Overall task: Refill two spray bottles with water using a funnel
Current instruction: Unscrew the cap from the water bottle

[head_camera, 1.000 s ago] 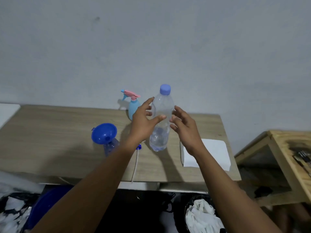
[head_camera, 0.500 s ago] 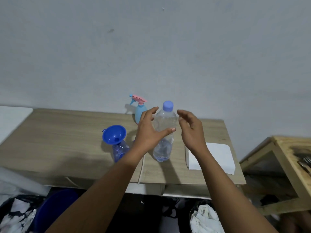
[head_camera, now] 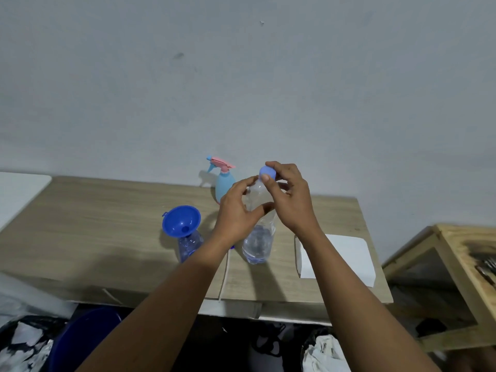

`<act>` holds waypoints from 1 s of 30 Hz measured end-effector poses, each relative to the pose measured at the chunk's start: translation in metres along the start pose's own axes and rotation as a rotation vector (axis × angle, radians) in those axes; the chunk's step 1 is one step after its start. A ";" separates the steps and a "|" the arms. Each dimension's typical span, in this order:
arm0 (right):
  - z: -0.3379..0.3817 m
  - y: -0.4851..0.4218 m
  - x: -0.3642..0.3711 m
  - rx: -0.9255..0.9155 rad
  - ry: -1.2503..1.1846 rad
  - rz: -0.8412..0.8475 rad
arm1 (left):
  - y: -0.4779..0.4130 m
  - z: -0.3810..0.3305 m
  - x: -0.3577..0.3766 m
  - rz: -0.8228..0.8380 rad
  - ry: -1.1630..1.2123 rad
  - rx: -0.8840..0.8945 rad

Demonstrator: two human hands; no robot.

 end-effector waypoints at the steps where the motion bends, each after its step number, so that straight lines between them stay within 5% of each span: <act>1: 0.001 -0.001 0.000 0.006 0.005 0.002 | -0.001 0.000 0.001 0.004 -0.004 -0.002; 6: 0.006 0.002 0.004 -0.076 0.011 -0.127 | -0.001 0.000 0.006 0.004 0.002 -0.006; 13: 0.004 0.003 0.003 0.001 -0.002 0.019 | 0.001 0.003 0.002 -0.005 0.025 -0.019; 18: 0.005 0.001 0.008 0.078 -0.080 -0.149 | 0.001 0.002 0.003 0.004 0.008 -0.020; 25: 0.006 -0.002 -0.003 0.123 -0.092 0.081 | 0.003 0.002 0.001 0.000 0.007 -0.018; 30: 0.008 -0.003 -0.001 0.037 -0.036 0.007 | 0.003 -0.001 0.003 0.010 0.028 -0.011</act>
Point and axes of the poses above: each hand's wrist, its own y-axis away from the middle knuckle, its own x-axis out of the palm, z = x × y, the point moved 2 cm from there along -y, towards the middle knuckle, and after that the axes turned 10 degrees about -y, right-handed, at the moved point
